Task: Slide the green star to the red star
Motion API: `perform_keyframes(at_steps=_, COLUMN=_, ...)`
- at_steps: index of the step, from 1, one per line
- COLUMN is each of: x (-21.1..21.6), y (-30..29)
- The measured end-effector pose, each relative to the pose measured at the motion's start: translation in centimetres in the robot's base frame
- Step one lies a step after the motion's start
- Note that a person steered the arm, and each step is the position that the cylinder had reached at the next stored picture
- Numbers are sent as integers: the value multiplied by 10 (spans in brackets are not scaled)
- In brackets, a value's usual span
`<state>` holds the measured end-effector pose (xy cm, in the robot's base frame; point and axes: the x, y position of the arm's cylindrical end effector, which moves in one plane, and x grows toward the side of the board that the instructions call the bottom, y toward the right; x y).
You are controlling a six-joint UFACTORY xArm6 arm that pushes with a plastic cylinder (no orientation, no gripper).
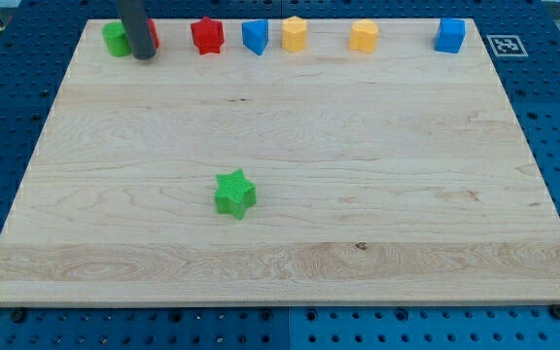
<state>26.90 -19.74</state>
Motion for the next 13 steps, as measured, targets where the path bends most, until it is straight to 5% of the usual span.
perform_keyframes(at_steps=4, x=201, y=48)
perform_keyframes(at_steps=6, x=286, y=128)
perform_keyframes(at_steps=7, x=280, y=166)
perform_keyframes(at_steps=9, x=230, y=154)
perform_keyframes(at_steps=13, x=235, y=148)
